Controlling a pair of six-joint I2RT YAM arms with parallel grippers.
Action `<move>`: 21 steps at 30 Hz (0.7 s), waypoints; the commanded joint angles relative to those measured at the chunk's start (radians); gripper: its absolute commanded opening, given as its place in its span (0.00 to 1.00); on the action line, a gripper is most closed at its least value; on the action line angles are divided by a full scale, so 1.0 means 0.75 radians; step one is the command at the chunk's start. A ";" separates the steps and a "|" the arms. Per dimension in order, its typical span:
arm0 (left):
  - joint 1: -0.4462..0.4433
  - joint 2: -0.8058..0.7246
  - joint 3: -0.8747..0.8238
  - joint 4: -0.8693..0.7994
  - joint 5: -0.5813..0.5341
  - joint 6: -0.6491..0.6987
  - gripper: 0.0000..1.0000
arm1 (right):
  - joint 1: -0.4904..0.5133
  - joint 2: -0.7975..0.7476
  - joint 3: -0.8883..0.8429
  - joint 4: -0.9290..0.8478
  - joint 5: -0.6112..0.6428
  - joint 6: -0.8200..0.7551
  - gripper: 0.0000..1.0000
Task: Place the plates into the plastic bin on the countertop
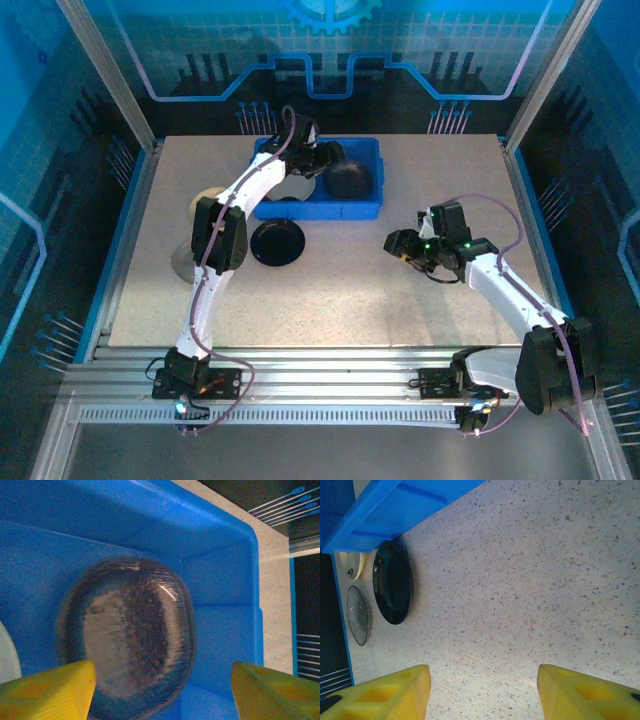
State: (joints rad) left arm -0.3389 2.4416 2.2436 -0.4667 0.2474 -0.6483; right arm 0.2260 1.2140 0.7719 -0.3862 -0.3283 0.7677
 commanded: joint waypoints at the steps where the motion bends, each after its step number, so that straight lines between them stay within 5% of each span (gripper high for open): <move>1: -0.010 -0.055 0.041 -0.056 -0.019 0.042 0.75 | 0.007 -0.032 0.027 -0.008 0.020 0.011 0.59; 11: -0.010 -0.252 -0.082 -0.052 -0.065 0.134 0.79 | 0.088 0.013 0.101 0.013 0.054 -0.003 0.58; 21: -0.036 -0.891 -0.839 0.225 -0.056 0.140 0.80 | 0.298 0.184 0.125 0.285 0.142 0.094 0.49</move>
State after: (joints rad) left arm -0.3527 1.8954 1.7264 -0.3702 0.2131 -0.5682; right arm 0.4126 1.3220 0.8513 -0.2764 -0.2565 0.7918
